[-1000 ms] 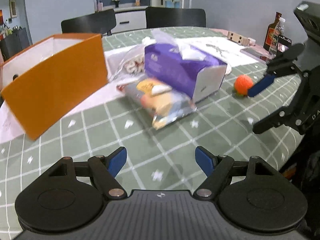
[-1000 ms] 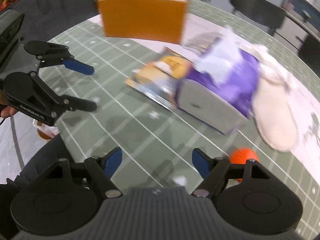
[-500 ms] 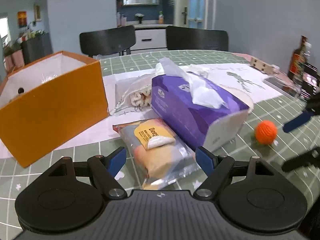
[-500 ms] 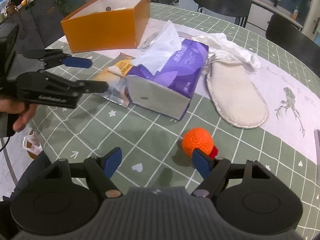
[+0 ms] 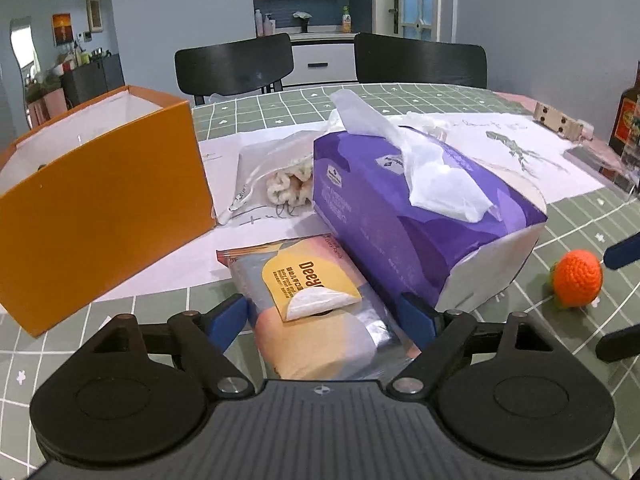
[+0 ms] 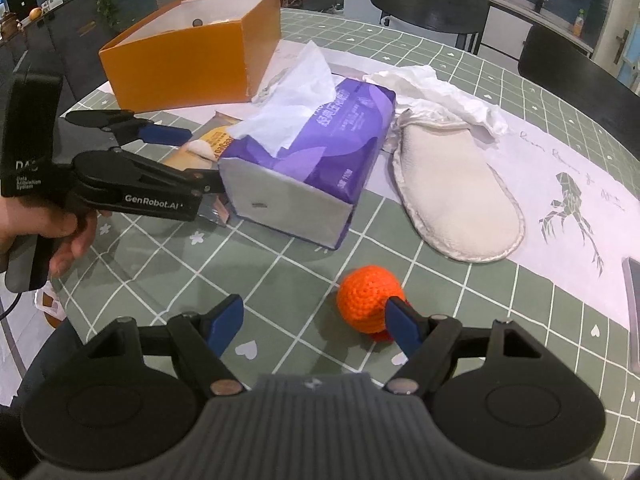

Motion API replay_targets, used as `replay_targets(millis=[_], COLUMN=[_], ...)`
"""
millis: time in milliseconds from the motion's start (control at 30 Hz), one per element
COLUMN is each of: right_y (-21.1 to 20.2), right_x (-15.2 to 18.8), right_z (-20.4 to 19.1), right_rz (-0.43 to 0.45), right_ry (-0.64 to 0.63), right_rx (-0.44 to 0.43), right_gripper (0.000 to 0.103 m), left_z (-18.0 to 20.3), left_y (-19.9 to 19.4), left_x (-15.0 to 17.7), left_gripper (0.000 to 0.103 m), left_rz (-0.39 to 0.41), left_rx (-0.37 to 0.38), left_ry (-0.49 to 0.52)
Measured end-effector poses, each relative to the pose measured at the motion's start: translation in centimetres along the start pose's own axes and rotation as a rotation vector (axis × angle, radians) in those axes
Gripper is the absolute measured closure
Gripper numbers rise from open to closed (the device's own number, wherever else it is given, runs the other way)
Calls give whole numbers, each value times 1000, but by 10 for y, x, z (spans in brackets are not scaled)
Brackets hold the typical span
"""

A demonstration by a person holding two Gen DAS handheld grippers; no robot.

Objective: Organize soft objects
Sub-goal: 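Grasp the Deeyeo wipe pack with the left tool while the right tool grasps the orange knitted ball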

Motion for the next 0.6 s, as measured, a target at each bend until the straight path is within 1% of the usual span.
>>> replay_targets(millis=[100,233,433,467,533,600], right_y=[6,16,35,39,45,49], right_x=[1,-2,-5,-6,-7,-8], right_z=[2,6,14,16,21,28], right_rz=[-6,-12,-33,-37,-47,-51], right_ry=[1,1,-16,-16,-16,-6], right_rx=[22,47,95,105,122,133], right_gripper=[26,26,26,27,34,40], left_z=[1,-6,-18,-18,-19,-20], left_y=[4,10,18,20,26,29], left_x=[0,-1,-2,-3,-3,-4], left_gripper=[0,0,0,0,0,0], left_rz=[-3,-25,-44,-48,-56,-49], left_rx=[-16,-4,-14,-20,-34,-27], left_ry=[17,-19,-45,-41,-31,-33])
Point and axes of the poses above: each gripper's, at about its wrist camera, not at the fingertips, and y roughly the way its jaws point, z to its right, x to its underside, the point moved 3 cm from there along y, roughly the way its jaws point, and after that the axes turned 14 degrees about -y, right-handed, at the moved point
